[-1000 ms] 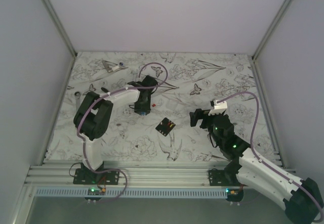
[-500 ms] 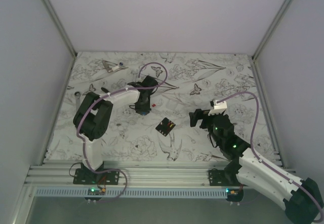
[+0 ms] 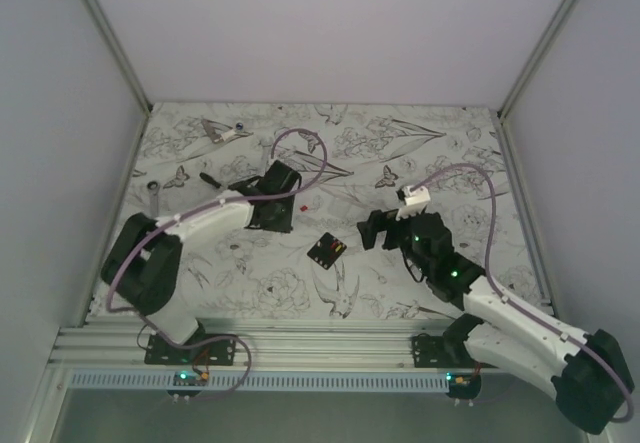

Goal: Snap on the fuse box
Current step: Pick up the fuse from the center of the board.

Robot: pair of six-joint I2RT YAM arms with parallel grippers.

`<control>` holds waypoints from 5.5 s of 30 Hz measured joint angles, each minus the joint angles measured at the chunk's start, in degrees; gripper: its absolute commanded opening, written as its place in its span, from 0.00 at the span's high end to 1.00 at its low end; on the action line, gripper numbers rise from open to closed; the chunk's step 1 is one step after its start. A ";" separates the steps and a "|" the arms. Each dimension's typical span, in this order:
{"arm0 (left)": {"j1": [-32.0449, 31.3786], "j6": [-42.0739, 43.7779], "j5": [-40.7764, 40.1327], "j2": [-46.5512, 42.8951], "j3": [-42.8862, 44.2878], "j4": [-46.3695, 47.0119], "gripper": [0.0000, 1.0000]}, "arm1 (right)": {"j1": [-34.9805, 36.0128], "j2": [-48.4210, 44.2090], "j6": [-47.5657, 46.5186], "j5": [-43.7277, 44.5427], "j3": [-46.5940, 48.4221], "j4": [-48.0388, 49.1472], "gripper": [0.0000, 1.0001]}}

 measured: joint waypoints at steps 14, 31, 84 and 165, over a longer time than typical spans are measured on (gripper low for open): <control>-6.97 12.92 7.02 -18.91 -14.49 15.54 0.79 | -6.36 24.04 0.22 -30.12 21.22 -4.39 0.12; -9.97 15.13 5.75 -26.88 -19.76 21.20 0.59 | -8.11 35.71 -1.31 -41.57 28.41 -14.49 0.31; 15.02 -11.80 15.82 -17.03 -23.91 14.88 0.31 | 4.02 70.73 -8.79 -13.11 60.13 -28.76 1.00; 25.07 -18.36 25.99 -29.31 -30.69 15.41 0.27 | 2.27 75.76 -65.92 -34.01 71.23 -51.87 0.86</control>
